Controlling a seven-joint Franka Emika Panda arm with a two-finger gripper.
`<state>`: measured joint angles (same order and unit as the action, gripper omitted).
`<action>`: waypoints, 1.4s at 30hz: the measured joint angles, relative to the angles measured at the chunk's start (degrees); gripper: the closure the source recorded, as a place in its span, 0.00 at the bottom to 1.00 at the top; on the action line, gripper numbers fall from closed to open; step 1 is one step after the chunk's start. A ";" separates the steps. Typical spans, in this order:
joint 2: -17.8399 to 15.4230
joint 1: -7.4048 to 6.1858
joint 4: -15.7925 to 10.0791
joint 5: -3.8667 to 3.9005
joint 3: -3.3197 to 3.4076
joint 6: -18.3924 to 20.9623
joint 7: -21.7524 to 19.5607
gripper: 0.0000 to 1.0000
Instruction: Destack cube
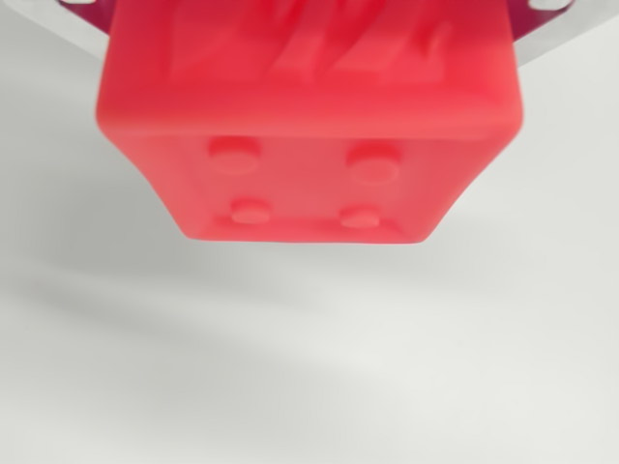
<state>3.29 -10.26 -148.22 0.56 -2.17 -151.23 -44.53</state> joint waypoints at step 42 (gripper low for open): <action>13.07 0.42 -1.85 0.13 1.12 -14.85 1.42 1.00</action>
<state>16.36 -9.84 -150.07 0.69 -1.04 -166.08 -43.12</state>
